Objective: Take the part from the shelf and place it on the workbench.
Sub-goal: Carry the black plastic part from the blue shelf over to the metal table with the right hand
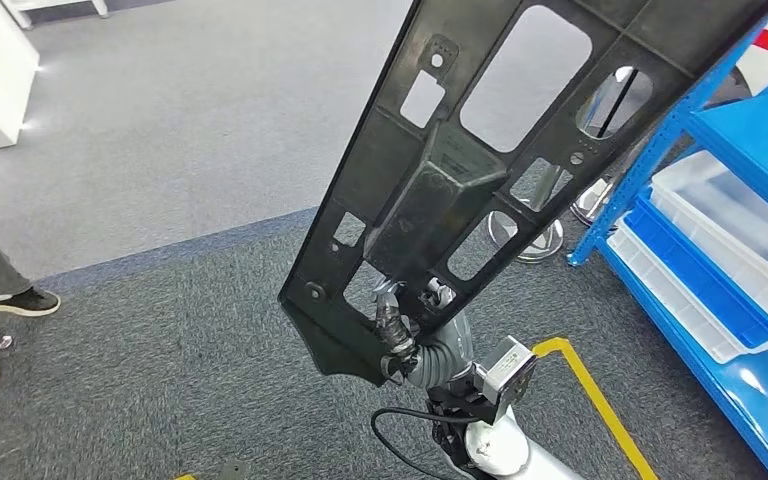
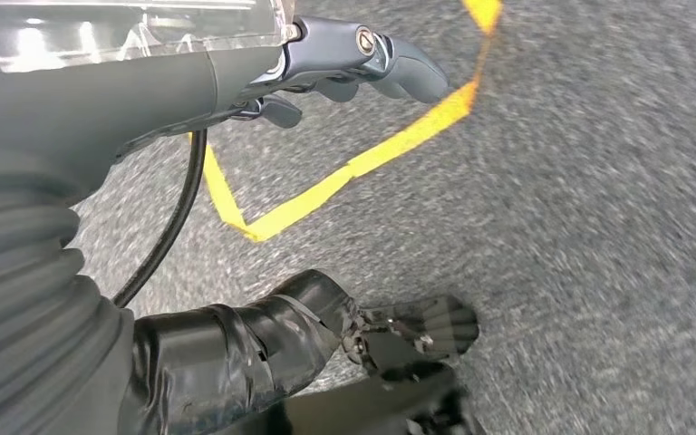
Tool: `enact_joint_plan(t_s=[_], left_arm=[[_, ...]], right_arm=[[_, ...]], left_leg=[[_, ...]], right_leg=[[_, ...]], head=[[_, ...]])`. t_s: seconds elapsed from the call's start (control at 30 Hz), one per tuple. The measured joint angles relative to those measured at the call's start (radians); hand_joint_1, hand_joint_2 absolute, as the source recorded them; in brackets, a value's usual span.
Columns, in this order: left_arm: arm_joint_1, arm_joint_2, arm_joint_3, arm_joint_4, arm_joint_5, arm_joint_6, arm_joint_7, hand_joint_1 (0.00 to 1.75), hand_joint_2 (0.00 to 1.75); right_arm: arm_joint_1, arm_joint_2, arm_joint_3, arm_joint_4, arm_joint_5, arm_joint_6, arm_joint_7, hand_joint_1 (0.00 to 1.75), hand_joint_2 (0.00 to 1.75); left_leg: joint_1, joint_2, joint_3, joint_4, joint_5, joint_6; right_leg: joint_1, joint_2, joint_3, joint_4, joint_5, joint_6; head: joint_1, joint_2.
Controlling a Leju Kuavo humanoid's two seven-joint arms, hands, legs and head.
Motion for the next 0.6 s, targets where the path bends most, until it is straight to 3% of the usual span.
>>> enact_joint_plan(t_s=[0.03,0.1,0.17,0.23,0.27,0.33,0.4,0.47,0.5,0.53,0.6], left_arm=[[0.001,0.000,0.000,0.000,0.000,0.000,0.001,0.00,1.75],[0.002,0.000,0.000,0.000,0.000,0.000,0.003,0.00,1.75],[0.000,0.000,0.000,0.000,0.000,0.000,0.005,0.00,1.75],[0.003,0.000,0.000,0.000,0.000,0.000,0.009,0.00,1.75],[0.006,0.000,0.000,0.000,0.001,0.000,0.012,0.00,1.75],[0.008,0.001,0.000,0.000,0.000,-0.002,0.016,0.00,1.75],[0.005,0.001,0.000,0.000,-0.002,-0.005,0.017,0.00,1.75],[0.003,-0.001,0.000,0.000,-0.007,-0.008,0.017,0.00,1.75],[0.003,-0.002,-0.001,0.000,-0.010,-0.009,0.017,0.00,1.75],[0.004,-0.003,-0.002,0.000,-0.013,-0.010,0.017,0.00,1.75],[0.002,-0.005,-0.003,0.000,-0.020,-0.013,0.019,0.00,1.75]], right_arm=[[0.000,0.000,0.000,0.000,0.000,0.000,-0.001,1.75,1.75],[0.000,0.000,0.000,0.000,0.000,0.000,-0.001,1.75,1.75],[0.000,0.000,0.000,0.000,0.000,0.000,-0.002,1.75,1.75],[0.001,0.000,0.000,-0.001,0.000,0.000,-0.003,1.75,1.75],[0.001,0.001,0.000,0.000,-0.001,-0.001,-0.003,1.75,1.75],[0.001,0.002,0.000,-0.001,0.000,-0.003,-0.003,1.75,1.75],[0.002,0.003,0.000,-0.001,0.002,-0.009,-0.003,1.75,1.75],[0.006,0.003,0.000,-0.001,0.007,-0.019,-0.002,1.75,1.75],[0.008,0.003,0.000,-0.002,0.011,-0.025,0.000,1.75,1.75],[0.010,0.003,0.000,-0.003,0.016,-0.033,0.001,1.75,1.75],[0.014,0.003,0.000,-0.011,0.033,-0.058,0.006,1.75,1.75]], left_leg=[[0.003,-0.016,0.000,0.007,-0.004,-0.004],[0.008,-0.045,-0.007,0.030,-0.017,-0.016],[0.012,-0.069,-0.022,0.048,-0.024,-0.029],[0.016,-0.090,-0.032,0.049,-0.021,-0.039],[0.016,-0.084,-0.036,0.054,-0.022,-0.043],[0.014,-0.034,-0.060,0.103,-0.046,-0.052],[0.015,0.026,-0.119,0.219,-0.099,-0.061],[0.020,0.043,-0.175,0.317,-0.130,-0.064],[0.021,0.045,-0.179,0.320,-0.120,-0.064],[0.021,0.048,-0.163,0.285,-0.093,-0.061],[0.014,0.081,-0.090,0.146,-0.031,-0.050]], right_leg=[[-0.003,0.004,0.013,-0.043,0.038,0.004],[-0.012,0.042,0.060,-0.163,0.101,0.011],[-0.015,0.076,0.084,-0.220,0.114,0.009],[-0.013,0.065,0.085,-0.222,0.113,-0.003],[-0.013,0.054,0.088,-0.225,0.114,-0.010],[-0.015,0.030,0.095,-0.232,0.114,-0.021],[-0.010,0.003,0.100,-0.234,0.112,-0.028],[-0.005,-0.025,0.102,-0.234,0.108,-0.031],[-0.004,-0.038,0.103,-0.234,0.105,-0.032],[-0.003,-0.050,0.106,-0.234,0.103,-0.031],[-0.001,-0.072,0.115,-0.236,0.097,-0.027]], head=[[0.000,0.000],[0.001,0.000],[0.002,0.000],[0.002,0.000],[0.001,0.000],[-0.007,0.000],[-0.015,0.000],[-0.015,0.000],[-0.016,0.000],[-0.015,0.000],[-0.015,0.000]])
